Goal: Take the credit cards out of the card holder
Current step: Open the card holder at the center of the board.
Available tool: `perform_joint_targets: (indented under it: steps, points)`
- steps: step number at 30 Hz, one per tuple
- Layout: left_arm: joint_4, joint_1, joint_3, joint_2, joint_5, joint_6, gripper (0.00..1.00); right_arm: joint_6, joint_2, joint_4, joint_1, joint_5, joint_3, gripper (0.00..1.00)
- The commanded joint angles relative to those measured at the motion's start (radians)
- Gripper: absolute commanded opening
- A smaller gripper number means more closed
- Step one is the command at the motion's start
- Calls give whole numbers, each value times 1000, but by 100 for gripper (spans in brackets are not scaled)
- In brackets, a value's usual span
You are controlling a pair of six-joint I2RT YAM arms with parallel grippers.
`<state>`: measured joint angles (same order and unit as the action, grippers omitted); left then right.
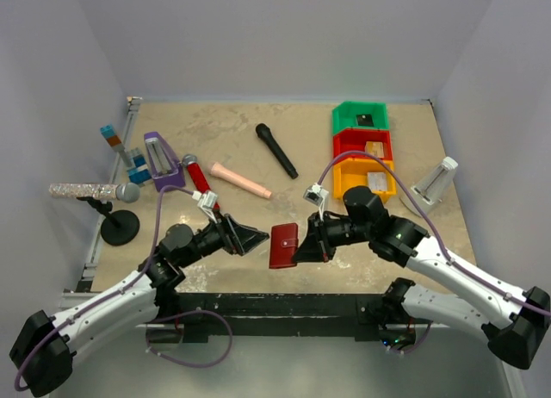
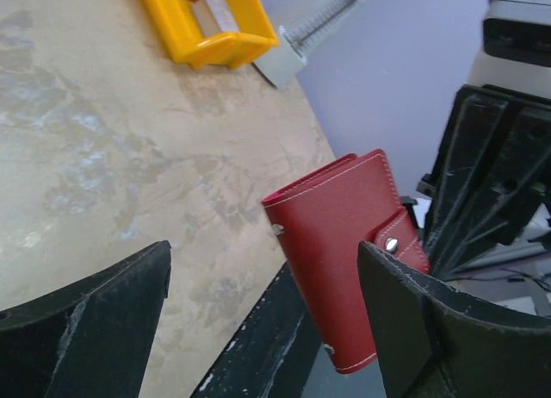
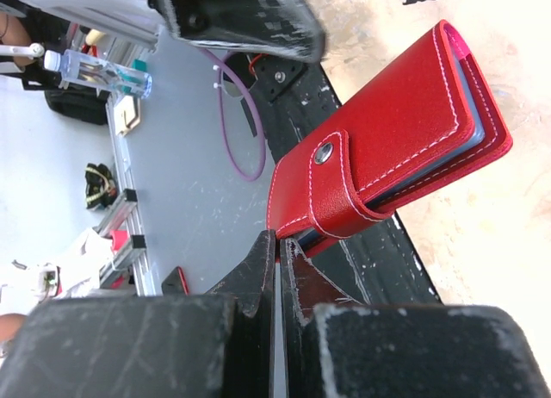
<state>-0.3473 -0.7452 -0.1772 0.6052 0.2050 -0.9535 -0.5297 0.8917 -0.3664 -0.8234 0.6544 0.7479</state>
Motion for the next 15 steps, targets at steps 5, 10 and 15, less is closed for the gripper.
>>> perform_joint_targets:
  steps: [5, 10, 15]
  points:
    - [-297, 6, -21, 96, 169, -45, 95, -4, -25, 15, 3, 44, 61, 0]
    - [-300, 6, -12, 116, 169, -45, 95, -15, -33, 20, 3, 51, 70, 0]
    - [-340, 6, -1, 145, 180, -62, 95, -35, -34, 37, 1, 68, 76, 0]
